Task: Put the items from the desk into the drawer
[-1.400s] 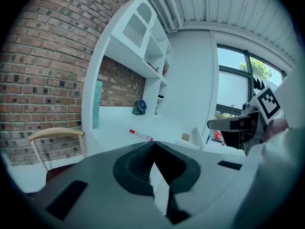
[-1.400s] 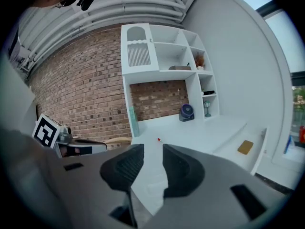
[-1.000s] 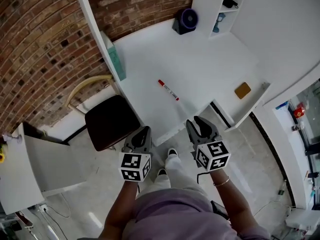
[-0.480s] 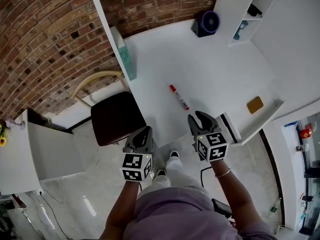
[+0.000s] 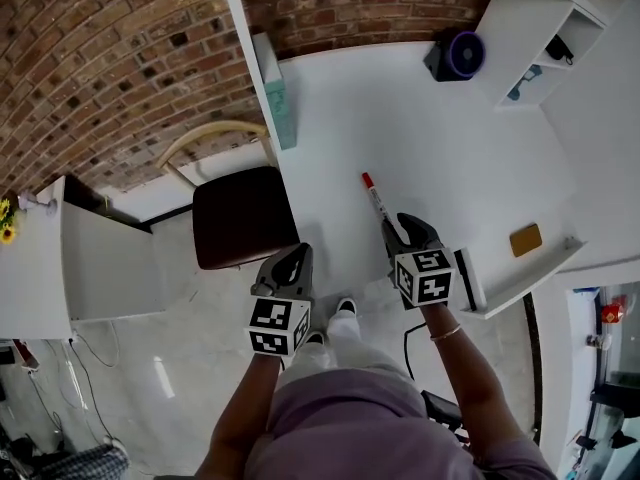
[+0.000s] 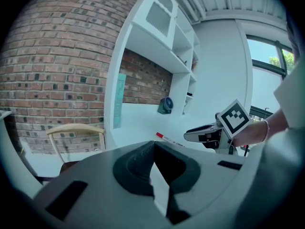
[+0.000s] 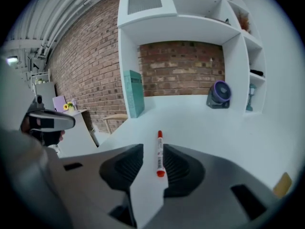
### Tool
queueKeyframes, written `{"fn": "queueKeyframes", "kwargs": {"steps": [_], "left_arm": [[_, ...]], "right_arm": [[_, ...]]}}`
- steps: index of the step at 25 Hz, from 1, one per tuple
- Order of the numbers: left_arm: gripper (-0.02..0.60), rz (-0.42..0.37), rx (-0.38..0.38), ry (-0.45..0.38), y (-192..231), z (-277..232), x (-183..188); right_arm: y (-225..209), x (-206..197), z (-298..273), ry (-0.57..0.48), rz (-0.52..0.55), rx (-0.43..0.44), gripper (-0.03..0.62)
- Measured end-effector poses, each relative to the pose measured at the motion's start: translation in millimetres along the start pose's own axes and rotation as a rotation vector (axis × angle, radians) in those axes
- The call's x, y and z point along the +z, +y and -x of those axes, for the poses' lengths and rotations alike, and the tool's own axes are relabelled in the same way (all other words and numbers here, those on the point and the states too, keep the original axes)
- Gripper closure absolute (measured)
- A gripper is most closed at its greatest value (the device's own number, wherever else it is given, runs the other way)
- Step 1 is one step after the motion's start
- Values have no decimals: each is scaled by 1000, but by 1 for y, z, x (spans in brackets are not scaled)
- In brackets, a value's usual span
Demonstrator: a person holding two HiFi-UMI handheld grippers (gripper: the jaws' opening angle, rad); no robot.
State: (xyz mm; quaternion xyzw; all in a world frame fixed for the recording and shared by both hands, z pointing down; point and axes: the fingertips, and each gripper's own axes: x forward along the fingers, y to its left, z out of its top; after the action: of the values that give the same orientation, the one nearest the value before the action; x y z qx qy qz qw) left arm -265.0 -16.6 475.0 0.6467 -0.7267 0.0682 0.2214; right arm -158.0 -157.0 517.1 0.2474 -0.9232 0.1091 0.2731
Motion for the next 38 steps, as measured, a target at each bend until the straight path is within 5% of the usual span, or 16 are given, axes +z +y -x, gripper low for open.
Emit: {"fn": "queueKeyframes", "kwargs": {"steps": [19,38], "left_arm": [[583,48,122,8,13,0,-7],[583,68,148,-1,18,9,-9]], "right_arm": [[-9,-32,-63,195,96,54,447],[-3,-36,-66,224,138,33,513]]}}
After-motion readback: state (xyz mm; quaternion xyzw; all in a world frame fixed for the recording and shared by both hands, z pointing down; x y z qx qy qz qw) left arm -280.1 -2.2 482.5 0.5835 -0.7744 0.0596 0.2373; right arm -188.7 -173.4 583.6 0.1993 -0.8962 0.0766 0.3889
